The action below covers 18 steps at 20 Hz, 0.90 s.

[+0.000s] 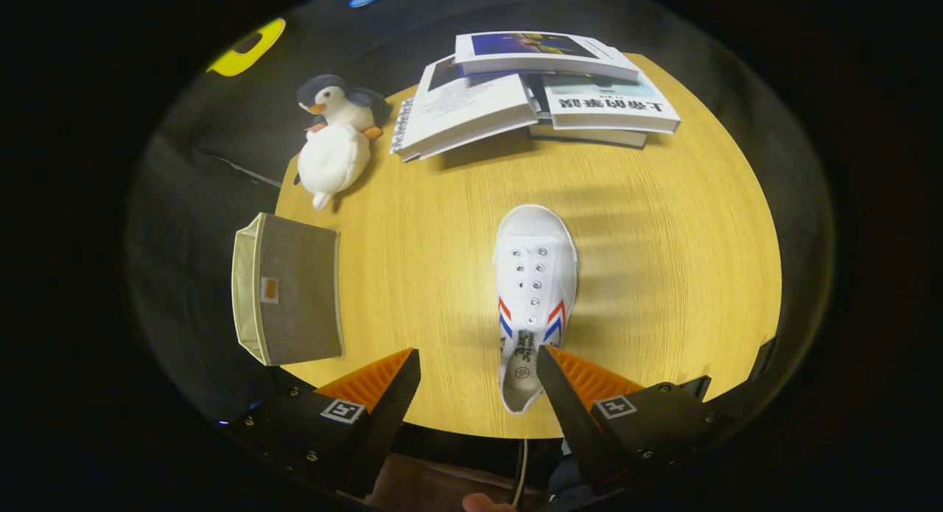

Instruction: Open the storage box then place both shoes into the box .Put the left shoe in first, then the right shoe, with the right side of both shoes facing outward in a uniform manner.

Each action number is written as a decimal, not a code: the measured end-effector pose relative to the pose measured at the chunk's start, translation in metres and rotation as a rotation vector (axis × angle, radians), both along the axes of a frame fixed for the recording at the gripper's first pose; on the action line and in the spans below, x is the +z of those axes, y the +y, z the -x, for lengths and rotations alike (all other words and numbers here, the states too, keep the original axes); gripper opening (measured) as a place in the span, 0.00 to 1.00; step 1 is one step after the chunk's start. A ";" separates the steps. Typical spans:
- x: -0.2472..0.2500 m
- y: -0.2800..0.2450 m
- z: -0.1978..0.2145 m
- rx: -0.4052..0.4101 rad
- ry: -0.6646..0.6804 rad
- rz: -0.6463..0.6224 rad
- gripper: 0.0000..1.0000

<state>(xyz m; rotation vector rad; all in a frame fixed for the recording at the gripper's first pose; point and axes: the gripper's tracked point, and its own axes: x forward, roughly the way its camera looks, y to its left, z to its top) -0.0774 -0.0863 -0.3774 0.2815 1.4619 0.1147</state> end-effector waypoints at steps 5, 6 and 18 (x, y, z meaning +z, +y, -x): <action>-0.027 -0.025 0.016 0.030 0.072 0.068 0.98; -0.033 -0.029 0.017 0.035 0.083 0.080 0.98; -0.087 -0.038 0.000 0.151 0.100 0.169 0.68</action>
